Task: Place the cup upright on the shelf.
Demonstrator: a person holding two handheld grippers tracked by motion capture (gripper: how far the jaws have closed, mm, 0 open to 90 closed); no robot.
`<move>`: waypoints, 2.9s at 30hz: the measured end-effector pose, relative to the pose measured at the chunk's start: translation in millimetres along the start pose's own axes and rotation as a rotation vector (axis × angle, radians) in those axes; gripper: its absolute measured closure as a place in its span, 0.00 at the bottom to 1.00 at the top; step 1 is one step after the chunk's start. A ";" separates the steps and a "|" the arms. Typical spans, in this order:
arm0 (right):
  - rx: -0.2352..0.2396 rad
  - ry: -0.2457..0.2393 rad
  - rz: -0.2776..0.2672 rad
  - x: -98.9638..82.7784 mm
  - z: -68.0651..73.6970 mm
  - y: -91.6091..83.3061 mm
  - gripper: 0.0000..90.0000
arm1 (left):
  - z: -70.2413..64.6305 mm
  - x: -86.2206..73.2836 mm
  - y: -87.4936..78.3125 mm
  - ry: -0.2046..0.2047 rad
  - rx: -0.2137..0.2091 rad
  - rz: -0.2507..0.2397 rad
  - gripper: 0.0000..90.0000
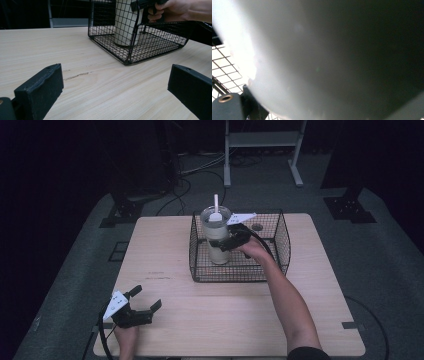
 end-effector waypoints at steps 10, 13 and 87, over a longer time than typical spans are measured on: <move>0.004 -0.021 0.027 -0.3 0.1 -6.3 0.09 | -0.1 -0.1 0.1 0.000 0.001 0.000 0.00; 0.000 -0.018 0.028 -0.9 0.6 -8.3 0.09 | 0.0 -0.1 0.2 -0.001 0.001 0.000 0.00; -0.075 0.028 0.103 7.2 13.1 -88.9 0.10 | -1.5 -0.6 1.3 0.012 0.007 0.009 0.00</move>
Point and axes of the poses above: each handheld gripper's, and its own axes: y roughly forward along the jaws, x roughly out of its top, z roughly to its left, the point moved 1 cm from there along y, roughly forward along the jaws, and after that the axes turned 12 degrees about -y, right-handed, at the moved point
